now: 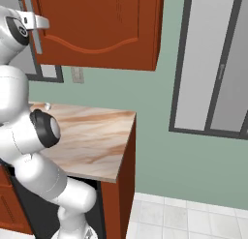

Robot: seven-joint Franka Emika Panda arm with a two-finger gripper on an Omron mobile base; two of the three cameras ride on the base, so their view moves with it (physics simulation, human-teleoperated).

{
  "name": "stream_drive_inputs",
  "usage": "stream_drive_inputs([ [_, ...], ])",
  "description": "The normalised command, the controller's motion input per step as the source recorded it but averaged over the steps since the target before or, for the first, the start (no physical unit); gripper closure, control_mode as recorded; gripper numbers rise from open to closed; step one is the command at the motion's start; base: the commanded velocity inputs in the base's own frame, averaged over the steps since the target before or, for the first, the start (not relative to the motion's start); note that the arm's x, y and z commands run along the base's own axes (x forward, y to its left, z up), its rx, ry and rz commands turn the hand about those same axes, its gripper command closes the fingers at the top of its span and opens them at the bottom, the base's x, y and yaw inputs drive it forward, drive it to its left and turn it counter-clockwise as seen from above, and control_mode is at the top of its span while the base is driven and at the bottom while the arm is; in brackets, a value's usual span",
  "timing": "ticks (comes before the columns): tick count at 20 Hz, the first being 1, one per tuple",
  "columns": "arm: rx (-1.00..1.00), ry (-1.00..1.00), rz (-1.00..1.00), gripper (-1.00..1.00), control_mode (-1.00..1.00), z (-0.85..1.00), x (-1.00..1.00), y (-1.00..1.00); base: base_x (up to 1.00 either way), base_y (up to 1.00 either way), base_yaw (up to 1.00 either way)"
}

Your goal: Open the cabinet. Pick the spray and place it next to the sink. Then close the cabinet.

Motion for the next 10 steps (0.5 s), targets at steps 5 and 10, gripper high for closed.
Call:
stream_drive_inputs([
  [5, 0.00, 0.00, -0.01, 1.00, -1.00, -0.08, 0.21, 0.00, 0.00, 0.00, 0.00],
  [10, 0.05, -0.03, -0.04, 1.00, -1.00, -0.07, 0.02, 0.00, 0.00, 0.00, 0.00],
])
